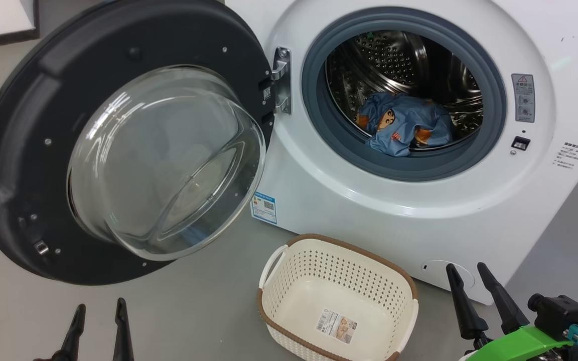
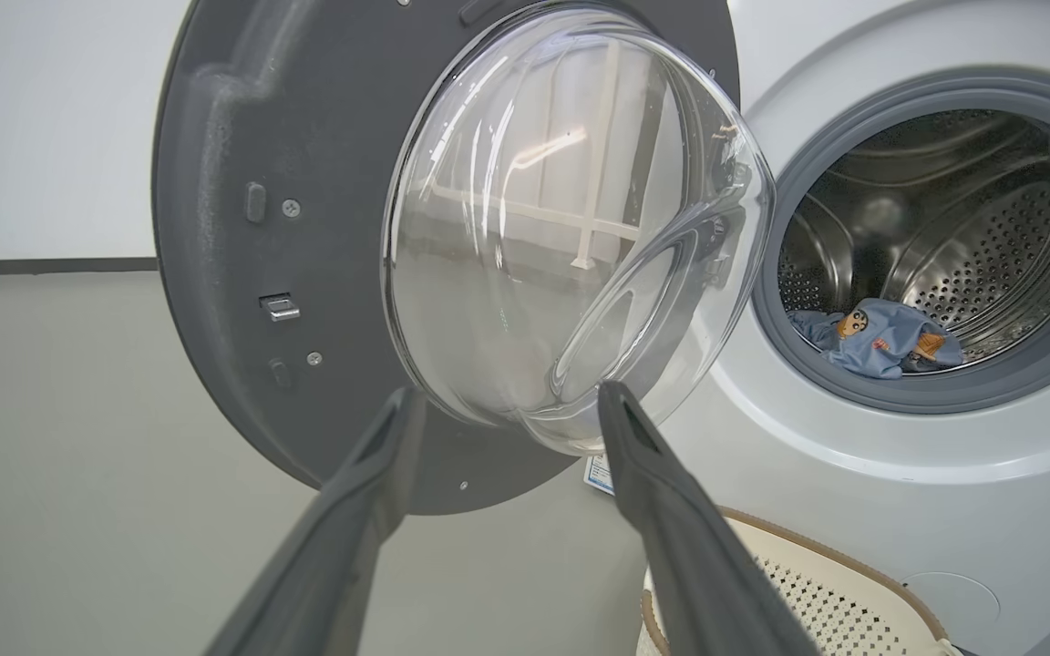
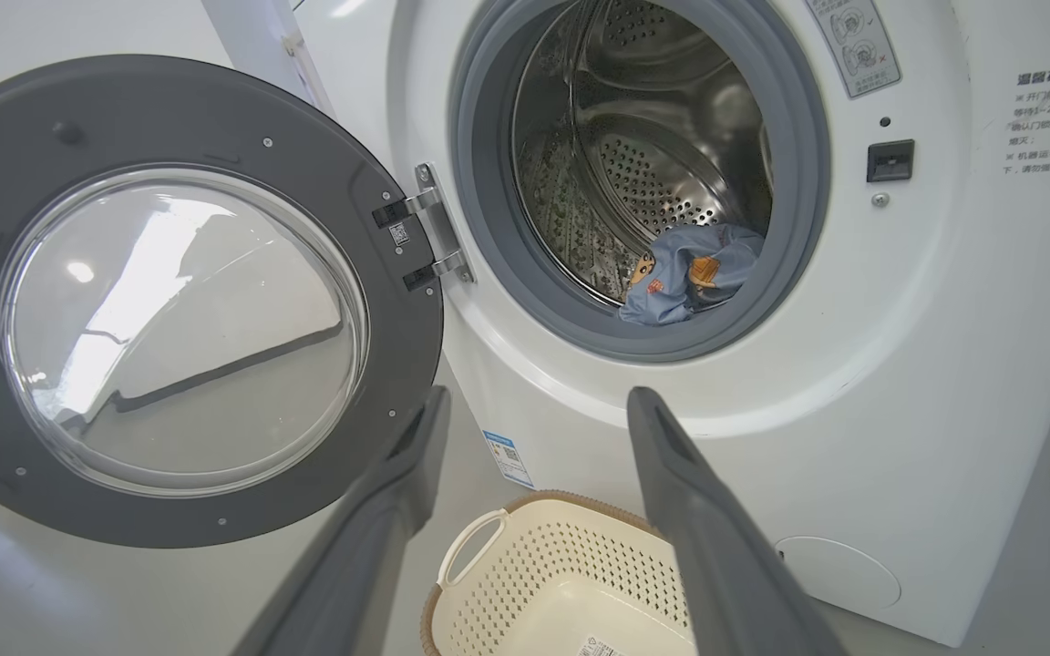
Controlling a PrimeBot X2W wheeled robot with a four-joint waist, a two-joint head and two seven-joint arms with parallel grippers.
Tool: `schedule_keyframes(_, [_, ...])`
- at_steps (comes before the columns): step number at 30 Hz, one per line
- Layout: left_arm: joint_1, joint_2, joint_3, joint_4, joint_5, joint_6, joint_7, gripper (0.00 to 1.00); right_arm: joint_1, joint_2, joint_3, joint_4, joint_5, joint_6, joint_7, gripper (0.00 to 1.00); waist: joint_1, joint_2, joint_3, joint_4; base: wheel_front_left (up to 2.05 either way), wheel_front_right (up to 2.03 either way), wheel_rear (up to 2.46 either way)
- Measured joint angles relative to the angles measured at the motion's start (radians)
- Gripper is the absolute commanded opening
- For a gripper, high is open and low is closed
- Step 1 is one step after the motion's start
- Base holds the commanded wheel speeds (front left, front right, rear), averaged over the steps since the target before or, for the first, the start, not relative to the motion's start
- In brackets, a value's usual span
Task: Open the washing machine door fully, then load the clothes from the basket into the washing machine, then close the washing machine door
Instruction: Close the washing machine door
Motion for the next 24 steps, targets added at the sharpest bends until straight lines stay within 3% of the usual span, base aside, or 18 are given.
schedule_keyframes(24, [0.0,0.012,-0.004,0.001,-0.002,0.019,0.007,1.0,0.0,0.001,0.024,-0.007,0.002,0.0,0.0,1.0,0.0,0.0,0.001,0.004,0.0,0.0,0.0])
